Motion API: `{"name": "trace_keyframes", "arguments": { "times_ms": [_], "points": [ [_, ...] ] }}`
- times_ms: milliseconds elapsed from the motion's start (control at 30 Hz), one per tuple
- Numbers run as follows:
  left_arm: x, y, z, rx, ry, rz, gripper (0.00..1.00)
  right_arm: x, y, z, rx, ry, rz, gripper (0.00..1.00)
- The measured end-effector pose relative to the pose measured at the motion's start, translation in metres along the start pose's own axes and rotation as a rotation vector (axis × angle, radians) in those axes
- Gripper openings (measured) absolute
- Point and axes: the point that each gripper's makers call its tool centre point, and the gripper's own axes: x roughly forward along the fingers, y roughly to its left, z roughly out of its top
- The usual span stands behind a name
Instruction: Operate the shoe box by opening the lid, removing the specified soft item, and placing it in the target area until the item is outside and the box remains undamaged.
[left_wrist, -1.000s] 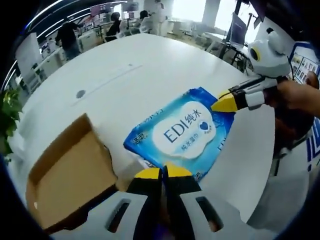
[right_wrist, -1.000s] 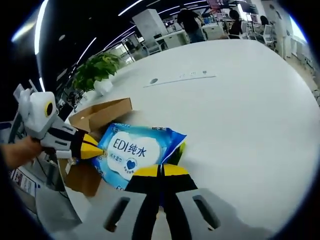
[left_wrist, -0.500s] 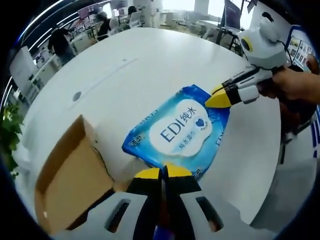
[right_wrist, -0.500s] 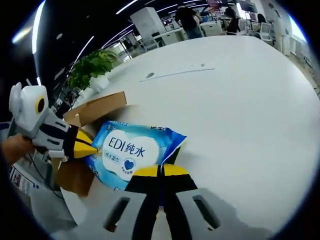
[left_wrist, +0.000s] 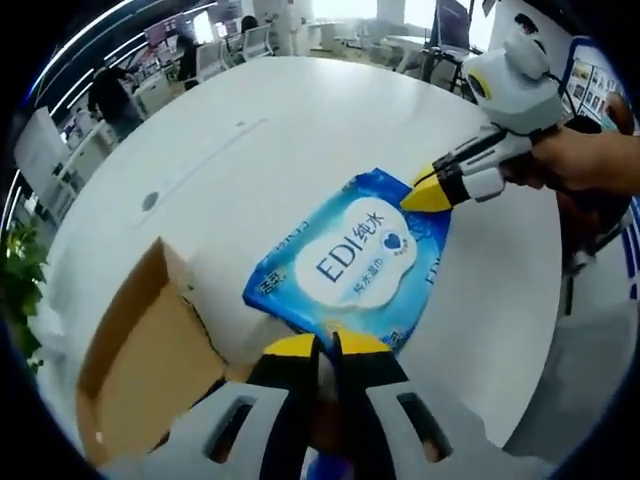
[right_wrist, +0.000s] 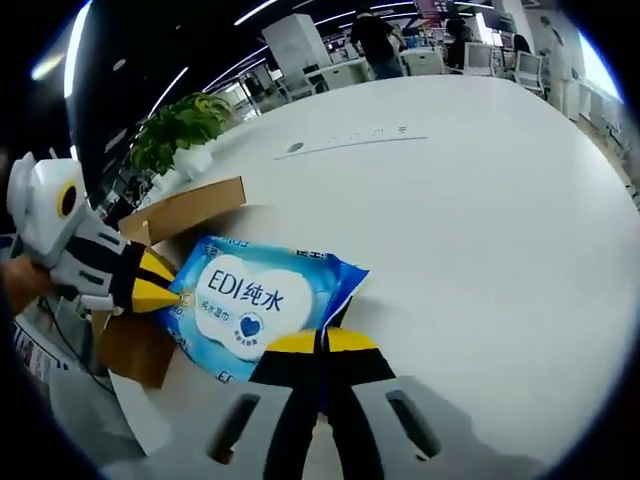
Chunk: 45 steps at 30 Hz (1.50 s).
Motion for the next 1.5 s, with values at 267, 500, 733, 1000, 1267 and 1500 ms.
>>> {"name": "trace_keyframes", "arguments": {
  "times_ms": [267, 500, 733, 1000, 1267, 1500],
  "points": [
    [-0.012, -0.004, 0.002, -0.021, -0.022, -0.027, 0.15, 0.0, 0.0, 0.0, -0.028, 0.002, -0.012, 0.0],
    [-0.026, -0.003, 0.012, -0.098, -0.091, -0.061, 0.19, -0.004, 0.0, 0.007, -0.055, -0.03, -0.016, 0.03],
    [-0.039, -0.002, 0.011, -0.127, -0.131, -0.067, 0.22, -0.013, 0.001, 0.012, -0.069, -0.051, -0.022, 0.08],
    [-0.055, 0.002, 0.005, -0.121, -0.164, -0.053, 0.26, -0.026, 0.009, 0.014, -0.088, -0.061, -0.016, 0.14],
    [-0.072, 0.009, -0.003, -0.151, -0.2, -0.035, 0.3, -0.04, 0.022, 0.015, -0.143, -0.065, -0.012, 0.18],
    [-0.085, 0.017, -0.012, -0.167, -0.224, -0.017, 0.3, -0.053, 0.034, 0.017, -0.196, -0.064, -0.007, 0.21]
  ]
}}
